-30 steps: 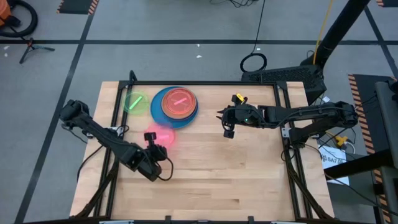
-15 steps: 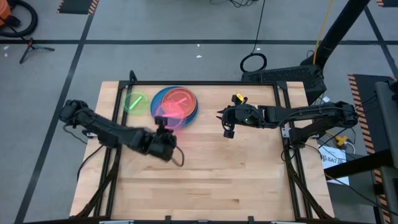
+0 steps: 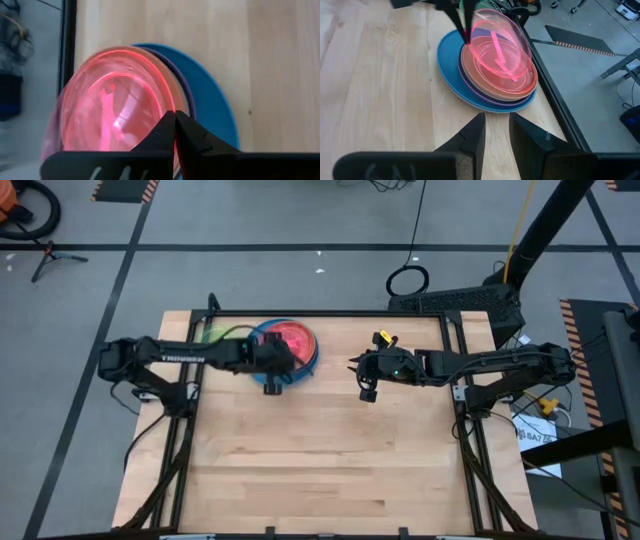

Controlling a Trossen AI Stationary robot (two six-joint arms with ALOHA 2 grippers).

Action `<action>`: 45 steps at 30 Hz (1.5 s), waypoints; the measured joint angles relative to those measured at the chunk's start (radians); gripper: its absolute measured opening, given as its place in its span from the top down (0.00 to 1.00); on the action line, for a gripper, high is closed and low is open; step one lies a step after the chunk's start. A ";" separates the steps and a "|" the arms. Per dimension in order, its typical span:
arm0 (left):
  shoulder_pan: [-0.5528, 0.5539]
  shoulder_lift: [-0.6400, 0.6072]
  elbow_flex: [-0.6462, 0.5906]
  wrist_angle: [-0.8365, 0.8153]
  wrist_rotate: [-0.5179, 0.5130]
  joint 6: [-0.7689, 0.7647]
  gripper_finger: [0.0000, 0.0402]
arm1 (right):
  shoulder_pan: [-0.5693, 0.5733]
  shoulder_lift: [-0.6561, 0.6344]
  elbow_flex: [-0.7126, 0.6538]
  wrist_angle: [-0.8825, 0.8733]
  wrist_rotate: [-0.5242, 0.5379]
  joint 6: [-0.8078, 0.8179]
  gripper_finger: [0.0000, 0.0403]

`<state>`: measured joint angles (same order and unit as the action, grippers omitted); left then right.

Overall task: Stack plastic plates
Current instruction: Stack the pink plate on the pink plate, then stack the green plate on the pink plate

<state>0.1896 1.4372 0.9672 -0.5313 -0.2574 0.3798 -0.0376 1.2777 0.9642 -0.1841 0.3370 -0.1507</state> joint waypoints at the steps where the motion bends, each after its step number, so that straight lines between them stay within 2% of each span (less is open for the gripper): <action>1: 0.025 0.000 0.000 0.008 0.022 -0.006 0.97 | 0.000 0.000 0.000 0.000 0.000 -0.001 0.80; 6: 0.100 0.000 0.000 0.010 0.071 -0.012 0.89 | 0.000 0.000 0.000 0.000 0.000 -0.001 0.80; 9: 0.120 0.000 0.000 0.010 0.120 -0.009 0.84 | 0.000 0.000 0.000 0.000 0.000 -0.001 0.80; 13: 0.125 0.000 0.000 0.010 0.126 0.027 0.81 | 0.000 0.000 0.000 0.000 0.000 0.000 0.80; 19: 0.171 -0.014 0.019 -0.023 -0.004 0.045 0.80 | 0.000 0.000 0.000 -0.004 0.000 0.007 0.80; 22: 0.254 -0.014 0.036 -0.097 -0.021 0.040 0.80 | 0.000 0.000 0.000 -0.008 0.000 0.008 0.80; 25: 0.372 -0.014 0.039 -0.131 0.010 0.018 0.80 | 0.000 0.000 0.000 -0.010 0.000 0.008 0.80; 33: 0.779 0.017 0.039 -0.172 0.012 -0.208 0.80 | 0.000 0.000 0.000 -0.009 0.000 0.007 0.80; 36: 0.903 0.056 0.039 -0.217 0.017 -0.244 0.80 | 0.000 0.000 0.000 -0.009 0.000 0.007 0.80; 41: 0.916 0.103 0.039 -0.220 0.073 -0.253 0.80 | 0.000 0.000 0.000 -0.010 0.000 0.005 0.80; 45: 0.915 0.126 0.039 -0.209 0.014 -0.263 0.80 | 0.000 0.000 0.000 -0.013 0.000 0.001 0.80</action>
<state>1.1042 1.5635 1.0065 -0.7406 -0.2437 0.1165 -0.0376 1.2774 0.9642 -0.1970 0.3374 -0.1497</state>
